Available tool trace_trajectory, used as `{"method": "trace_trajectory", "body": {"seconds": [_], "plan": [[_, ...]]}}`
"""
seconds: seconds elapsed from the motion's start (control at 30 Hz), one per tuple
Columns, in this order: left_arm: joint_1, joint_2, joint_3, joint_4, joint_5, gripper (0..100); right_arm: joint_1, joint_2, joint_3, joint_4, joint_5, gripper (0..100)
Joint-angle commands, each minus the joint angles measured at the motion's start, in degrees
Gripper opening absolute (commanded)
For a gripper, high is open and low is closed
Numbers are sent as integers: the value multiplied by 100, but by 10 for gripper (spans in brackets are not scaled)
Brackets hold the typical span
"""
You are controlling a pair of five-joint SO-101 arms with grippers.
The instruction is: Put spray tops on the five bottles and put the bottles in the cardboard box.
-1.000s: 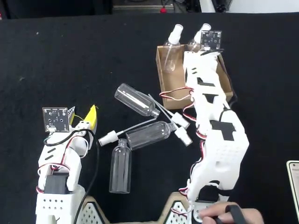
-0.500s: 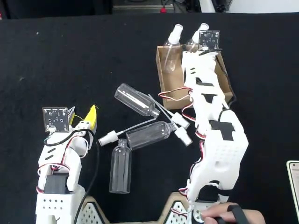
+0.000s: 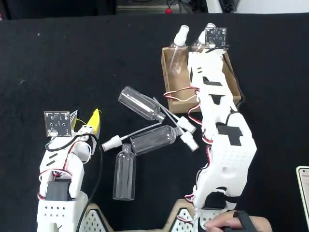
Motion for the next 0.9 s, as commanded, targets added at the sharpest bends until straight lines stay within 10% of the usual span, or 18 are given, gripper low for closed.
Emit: {"method": "trace_trajectory", "body": {"seconds": [0.0, 0.87], "plan": [[-22, 26, 119, 18, 62, 202, -70, -40, -303, 44, -26, 13], [-22, 26, 119, 18, 62, 202, -193, -75, -224, 44, 9, 159]]}}
